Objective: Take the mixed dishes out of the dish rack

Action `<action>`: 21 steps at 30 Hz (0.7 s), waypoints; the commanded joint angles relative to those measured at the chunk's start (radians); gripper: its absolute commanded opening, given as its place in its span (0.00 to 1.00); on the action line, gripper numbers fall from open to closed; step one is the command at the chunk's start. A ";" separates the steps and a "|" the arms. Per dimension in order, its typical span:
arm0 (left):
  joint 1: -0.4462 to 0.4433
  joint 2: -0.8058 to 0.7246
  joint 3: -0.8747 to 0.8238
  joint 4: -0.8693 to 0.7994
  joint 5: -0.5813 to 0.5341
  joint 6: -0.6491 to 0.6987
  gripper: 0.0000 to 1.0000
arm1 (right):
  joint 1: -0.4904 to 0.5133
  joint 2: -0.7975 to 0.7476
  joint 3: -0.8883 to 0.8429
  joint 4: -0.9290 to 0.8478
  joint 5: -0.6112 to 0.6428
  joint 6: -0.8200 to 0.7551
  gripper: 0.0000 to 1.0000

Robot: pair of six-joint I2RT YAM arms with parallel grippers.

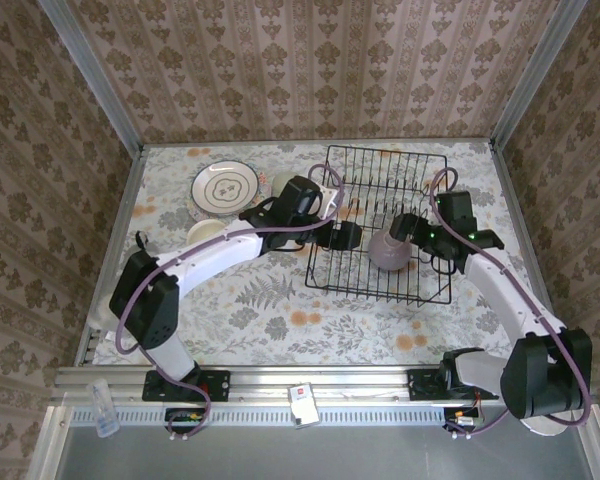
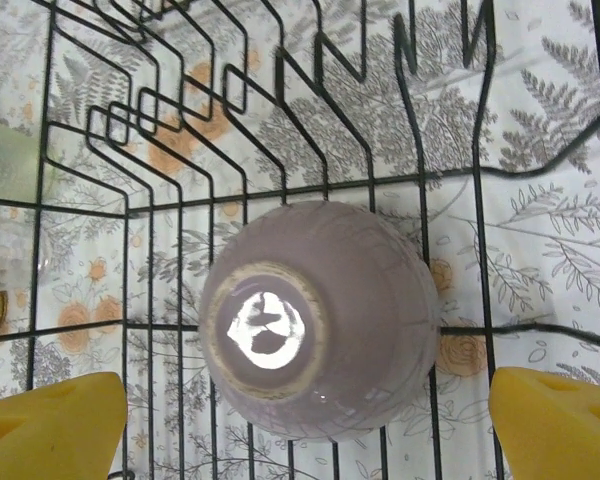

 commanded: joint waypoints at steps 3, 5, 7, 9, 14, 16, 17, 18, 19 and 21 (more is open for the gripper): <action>-0.007 0.069 0.071 0.034 0.065 -0.024 0.90 | -0.018 0.042 -0.058 0.048 -0.064 0.049 0.88; -0.008 0.099 0.099 0.028 0.087 -0.033 0.88 | -0.026 0.063 -0.062 0.058 -0.057 0.052 0.87; -0.008 0.121 0.113 0.027 0.097 -0.041 0.88 | -0.030 0.079 -0.071 0.079 -0.055 0.055 0.86; -0.007 0.142 0.126 0.023 0.105 -0.048 0.87 | -0.032 0.100 -0.074 0.093 -0.072 0.059 0.85; 0.001 0.189 0.146 0.025 0.118 -0.066 0.87 | -0.032 0.133 -0.092 0.142 -0.112 0.076 0.83; 0.007 0.206 0.152 0.033 0.124 -0.078 0.87 | -0.032 0.146 -0.101 0.166 -0.142 0.086 0.82; 0.010 0.215 0.155 0.037 0.128 -0.083 0.87 | -0.032 0.153 -0.104 0.175 -0.154 0.088 0.82; 0.014 0.222 0.157 0.042 0.132 -0.091 0.86 | -0.031 0.158 -0.108 0.181 -0.165 0.092 0.80; 0.018 0.228 0.159 0.045 0.132 -0.096 0.86 | -0.031 0.163 -0.113 0.191 -0.176 0.097 0.79; 0.025 0.239 0.163 0.045 0.130 -0.104 0.85 | -0.029 0.166 -0.125 0.211 -0.194 0.104 0.79</action>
